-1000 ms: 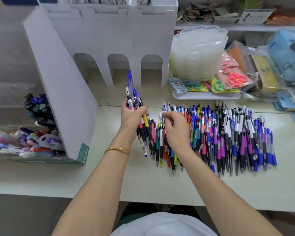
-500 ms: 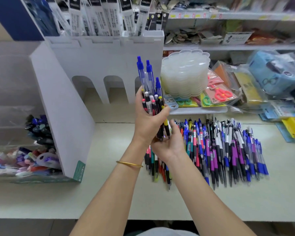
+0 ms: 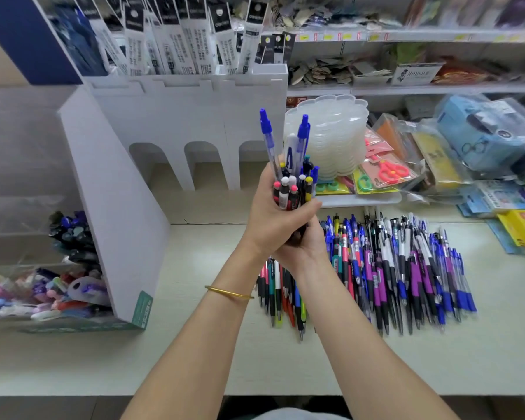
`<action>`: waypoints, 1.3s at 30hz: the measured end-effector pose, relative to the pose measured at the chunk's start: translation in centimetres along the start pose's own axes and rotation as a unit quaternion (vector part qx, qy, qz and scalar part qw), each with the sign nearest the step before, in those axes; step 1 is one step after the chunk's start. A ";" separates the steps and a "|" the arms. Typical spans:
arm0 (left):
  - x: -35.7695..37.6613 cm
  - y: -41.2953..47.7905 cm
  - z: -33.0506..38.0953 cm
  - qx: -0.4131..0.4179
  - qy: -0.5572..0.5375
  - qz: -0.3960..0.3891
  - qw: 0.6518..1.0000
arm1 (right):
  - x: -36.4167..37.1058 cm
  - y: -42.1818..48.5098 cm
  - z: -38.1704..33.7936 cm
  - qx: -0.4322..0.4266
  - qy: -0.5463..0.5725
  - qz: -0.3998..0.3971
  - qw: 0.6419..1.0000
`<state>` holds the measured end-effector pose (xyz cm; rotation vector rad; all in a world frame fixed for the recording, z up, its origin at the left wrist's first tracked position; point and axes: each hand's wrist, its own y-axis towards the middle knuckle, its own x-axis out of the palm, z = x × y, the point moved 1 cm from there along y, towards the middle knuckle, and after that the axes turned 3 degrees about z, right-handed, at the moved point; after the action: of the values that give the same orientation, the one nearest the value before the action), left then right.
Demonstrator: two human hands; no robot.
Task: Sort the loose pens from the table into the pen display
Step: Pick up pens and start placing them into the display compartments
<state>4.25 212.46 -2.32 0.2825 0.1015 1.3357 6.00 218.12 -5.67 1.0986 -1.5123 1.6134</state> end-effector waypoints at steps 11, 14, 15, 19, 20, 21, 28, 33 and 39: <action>0.2 0.2 0.4 0.020 -0.016 -0.006 1.000 | 0.2 0.7 -0.8 -0.029 -0.037 -0.001 0.999; 0.4 0.3 0.1 0.010 -0.015 0.002 1.000 | 0.6 0.8 -0.9 -0.049 -0.061 0.000 0.997; 0.4 0.4 -0.1 0.008 0.003 0.001 1.000 | 0.8 0.7 -0.8 -0.065 -0.077 -0.004 0.995; 0.9 0.3 -0.7 -0.001 0.023 0.044 0.999 | 1.7 0.1 0.0 -0.103 -0.077 -0.032 0.991; 1.0 0.4 -0.8 -0.008 0.020 0.060 0.998 | 1.8 0.0 0.1 -0.104 -0.069 -0.035 0.992; 1.1 0.5 -0.8 -0.019 0.016 0.077 0.997 | 1.8 0.0 0.2 -0.096 -0.071 -0.029 0.992; 0.0 1.5 -1.1 -0.082 -0.004 0.107 0.991 | 0.7 -0.5 -0.1 -0.069 -0.223 0.065 0.970; -1.5 0.9 -0.7 -0.133 -0.105 0.047 0.984 | 0.1 -2.3 -1.6 -0.147 -0.473 0.163 0.853; -3.1 -1.5 -0.3 -0.192 -0.134 -0.021 0.972 | 4.0 -3.8 -3.0 -0.313 -0.621 0.006 0.719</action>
<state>4.83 209.20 -3.27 0.1288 -0.3730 1.2344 7.31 221.16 -0.35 1.8101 -2.5541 0.0113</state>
